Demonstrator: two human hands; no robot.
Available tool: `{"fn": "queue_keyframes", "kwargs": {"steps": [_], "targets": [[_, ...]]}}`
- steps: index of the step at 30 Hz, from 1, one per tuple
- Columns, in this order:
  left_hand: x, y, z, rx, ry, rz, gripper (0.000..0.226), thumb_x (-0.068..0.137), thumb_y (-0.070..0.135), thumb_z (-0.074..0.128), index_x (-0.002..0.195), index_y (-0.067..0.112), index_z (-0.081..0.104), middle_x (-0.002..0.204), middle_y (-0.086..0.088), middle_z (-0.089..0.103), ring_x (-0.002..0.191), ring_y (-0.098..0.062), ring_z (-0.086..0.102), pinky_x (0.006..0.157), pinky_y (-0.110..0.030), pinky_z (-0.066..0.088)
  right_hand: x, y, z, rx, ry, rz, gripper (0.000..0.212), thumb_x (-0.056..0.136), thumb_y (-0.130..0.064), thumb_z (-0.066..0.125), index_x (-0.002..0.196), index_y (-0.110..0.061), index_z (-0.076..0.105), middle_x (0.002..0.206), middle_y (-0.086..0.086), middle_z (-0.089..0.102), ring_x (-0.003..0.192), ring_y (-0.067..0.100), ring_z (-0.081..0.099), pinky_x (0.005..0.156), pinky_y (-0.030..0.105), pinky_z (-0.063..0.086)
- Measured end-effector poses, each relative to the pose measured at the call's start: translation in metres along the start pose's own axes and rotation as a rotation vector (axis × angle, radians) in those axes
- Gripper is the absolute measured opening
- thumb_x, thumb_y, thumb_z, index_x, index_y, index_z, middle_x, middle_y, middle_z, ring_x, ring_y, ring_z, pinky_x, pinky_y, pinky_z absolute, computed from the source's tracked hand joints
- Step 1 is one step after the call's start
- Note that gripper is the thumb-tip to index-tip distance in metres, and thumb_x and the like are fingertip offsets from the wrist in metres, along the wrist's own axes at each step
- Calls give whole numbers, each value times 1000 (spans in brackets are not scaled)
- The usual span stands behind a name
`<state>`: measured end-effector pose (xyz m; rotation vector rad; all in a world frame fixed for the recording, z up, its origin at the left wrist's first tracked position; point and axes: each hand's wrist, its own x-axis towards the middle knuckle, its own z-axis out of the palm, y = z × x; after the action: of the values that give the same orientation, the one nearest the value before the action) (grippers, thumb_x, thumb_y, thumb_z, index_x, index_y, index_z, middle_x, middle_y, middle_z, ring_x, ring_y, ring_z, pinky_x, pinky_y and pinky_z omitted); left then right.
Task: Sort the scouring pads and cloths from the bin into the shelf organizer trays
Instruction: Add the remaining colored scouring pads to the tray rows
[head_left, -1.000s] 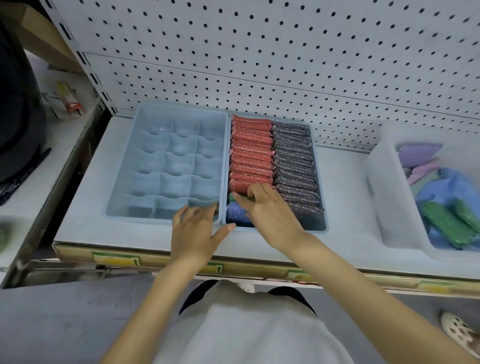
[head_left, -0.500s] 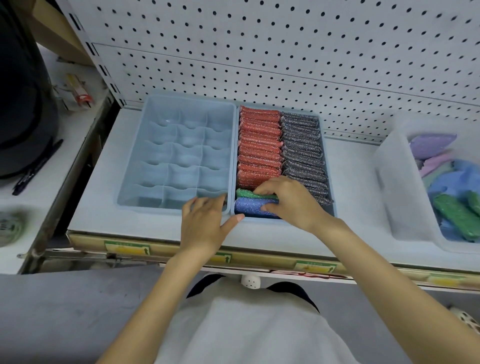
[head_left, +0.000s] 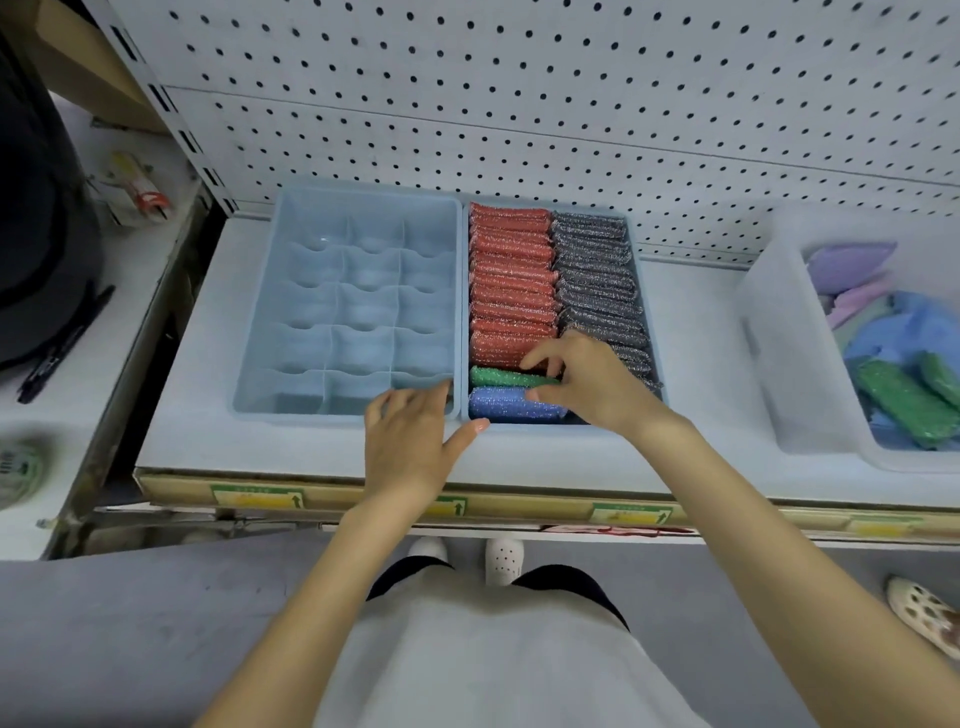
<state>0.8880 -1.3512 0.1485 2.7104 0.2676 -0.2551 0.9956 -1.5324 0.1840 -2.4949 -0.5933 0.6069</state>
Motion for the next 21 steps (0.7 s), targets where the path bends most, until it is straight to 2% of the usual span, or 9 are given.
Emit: {"fn": "queue_keyframes", "kwargs": {"steps": [1, 3, 4, 7, 11, 13, 16, 19, 21], "targets": [[0, 0, 0, -1, 4, 0, 60, 92, 65, 35, 136, 27, 45, 122, 5, 61, 123, -18, 45, 103, -30, 16, 0, -1, 2, 19, -17, 18, 34, 82, -18, 75, 114, -15, 66, 83, -10, 44, 71, 8, 55, 59, 17, 44], [0, -1, 1, -4, 8, 2, 60, 92, 65, 35, 137, 26, 45, 120, 4, 61, 121, -18, 45, 103, -29, 15, 0, -3, 5, 44, -15, 47, 31, 84, -13, 73, 113, -12, 66, 82, -7, 46, 71, 24, 63, 57, 26, 56], [1, -1, 2, -4, 11, 5, 61, 92, 65, 35, 137, 25, 45, 120, 4, 61, 121, -19, 45, 103, -29, 15, 1, -3, 7, 46, -2, 56, 30, 84, -11, 72, 113, -11, 66, 82, -6, 46, 70, 27, 64, 58, 31, 58], [2, -2, 4, -7, 6, 5, 63, 91, 65, 35, 139, 24, 44, 122, 3, 61, 122, -20, 45, 104, -30, 14, 3, -3, 10, 27, 27, 56, 27, 83, -9, 73, 110, -9, 67, 79, -6, 46, 68, 21, 59, 66, 39, 58], [2, -2, 4, 0, 9, 6, 65, 91, 66, 34, 140, 24, 44, 124, 2, 61, 124, -21, 44, 106, -33, 16, 3, -3, 13, 49, 67, 59, 25, 82, -9, 74, 106, -9, 69, 76, -9, 45, 69, 15, 53, 70, 42, 56], [2, -1, 3, 0, -2, 3, 67, 91, 65, 33, 143, 23, 40, 130, 1, 59, 127, -22, 42, 107, -34, 17, 1, -4, 13, 63, 87, 63, 26, 82, -11, 74, 108, -9, 70, 76, -8, 47, 68, 11, 52, 73, 36, 53], [2, -1, 1, -27, -11, 4, 69, 92, 63, 34, 148, 22, 32, 137, 1, 54, 130, -22, 42, 107, -34, 18, -8, -2, 11, 85, 138, 40, 28, 84, -15, 72, 113, -11, 69, 85, -1, 52, 68, 1, 48, 70, 16, 38], [3, 7, -4, -206, 67, -31, 59, 94, 53, 45, 143, 20, 43, 138, -2, 53, 128, -24, 44, 108, -37, 25, -24, 3, 7, 119, 212, 15, 28, 87, -18, 69, 114, -13, 69, 96, -1, 53, 84, 10, 49, 76, 13, 32], [5, 24, -10, -374, 225, -45, 45, 95, 41, 54, 132, 16, 55, 131, -5, 57, 123, -26, 48, 106, -42, 34, -39, 11, 1, 113, 303, -17, 28, 88, -20, 68, 115, -13, 69, 100, 0, 57, 98, 12, 44, 83, 14, 28]]}}
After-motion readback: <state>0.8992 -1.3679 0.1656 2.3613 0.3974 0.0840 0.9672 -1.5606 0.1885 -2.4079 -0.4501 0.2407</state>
